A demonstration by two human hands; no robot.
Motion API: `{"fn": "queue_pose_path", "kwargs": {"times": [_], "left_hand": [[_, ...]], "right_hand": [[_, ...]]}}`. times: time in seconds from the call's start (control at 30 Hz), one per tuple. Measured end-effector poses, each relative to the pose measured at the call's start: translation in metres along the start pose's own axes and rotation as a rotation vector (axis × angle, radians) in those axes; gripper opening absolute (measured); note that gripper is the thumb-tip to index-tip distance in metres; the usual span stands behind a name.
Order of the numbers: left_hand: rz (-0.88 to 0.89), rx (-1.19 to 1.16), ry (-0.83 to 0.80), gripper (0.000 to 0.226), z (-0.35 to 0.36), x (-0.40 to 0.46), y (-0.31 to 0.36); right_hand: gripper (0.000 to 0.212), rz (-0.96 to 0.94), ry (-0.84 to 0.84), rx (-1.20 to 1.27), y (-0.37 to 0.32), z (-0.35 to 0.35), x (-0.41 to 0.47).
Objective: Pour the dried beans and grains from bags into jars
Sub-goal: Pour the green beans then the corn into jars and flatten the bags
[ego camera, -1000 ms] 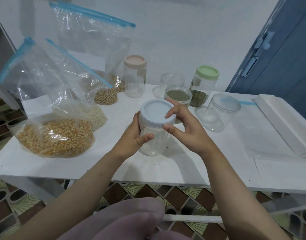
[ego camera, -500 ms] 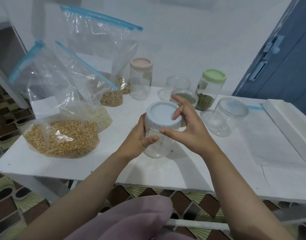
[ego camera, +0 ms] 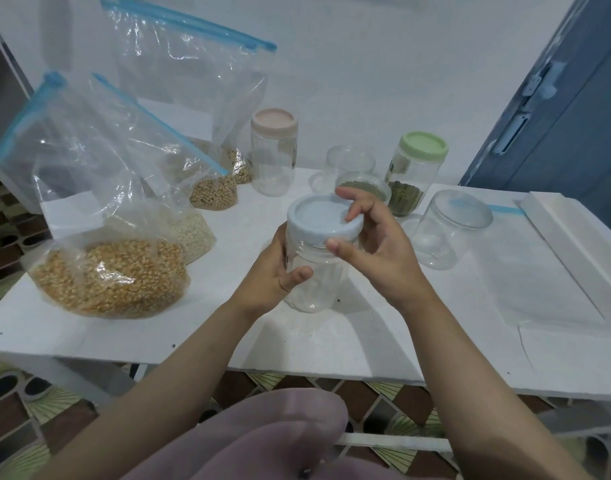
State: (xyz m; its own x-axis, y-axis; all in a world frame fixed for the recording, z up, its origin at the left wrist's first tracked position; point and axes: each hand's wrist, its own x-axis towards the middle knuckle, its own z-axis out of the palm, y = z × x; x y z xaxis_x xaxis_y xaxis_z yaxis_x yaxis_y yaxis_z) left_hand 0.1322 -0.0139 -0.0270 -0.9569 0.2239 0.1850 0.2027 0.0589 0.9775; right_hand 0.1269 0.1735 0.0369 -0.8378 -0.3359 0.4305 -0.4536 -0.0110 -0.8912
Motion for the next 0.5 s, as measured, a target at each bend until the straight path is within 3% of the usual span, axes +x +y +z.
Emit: {"fn": "queue_pose_path", "kwargs": {"times": [0.13, 0.2, 0.3, 0.37, 0.5], "left_hand": [[0.021, 0.054, 0.03, 0.107, 0.002, 0.003, -0.003], [0.026, 0.046, 0.05, 0.102, 0.004, 0.003, -0.003], [0.049, 0.025, 0.085, 0.094, 0.012, 0.003, -0.003], [0.061, 0.01, 0.115, 0.087, 0.018, 0.003, -0.006], [0.021, 0.028, 0.109, 0.08, 0.027, -0.003, -0.024]], "right_hand": [[0.014, -0.068, 0.296, 0.101, -0.003, -0.008, 0.008], [0.016, -0.029, 0.488, -0.052, 0.0, -0.018, 0.01], [0.023, 0.131, 0.627, -0.29, 0.016, -0.031, -0.001], [0.02, 0.276, 0.624, -0.396, 0.04, -0.043, -0.013], [0.022, 0.596, 0.406, -0.608, 0.084, -0.066, -0.034]]}}
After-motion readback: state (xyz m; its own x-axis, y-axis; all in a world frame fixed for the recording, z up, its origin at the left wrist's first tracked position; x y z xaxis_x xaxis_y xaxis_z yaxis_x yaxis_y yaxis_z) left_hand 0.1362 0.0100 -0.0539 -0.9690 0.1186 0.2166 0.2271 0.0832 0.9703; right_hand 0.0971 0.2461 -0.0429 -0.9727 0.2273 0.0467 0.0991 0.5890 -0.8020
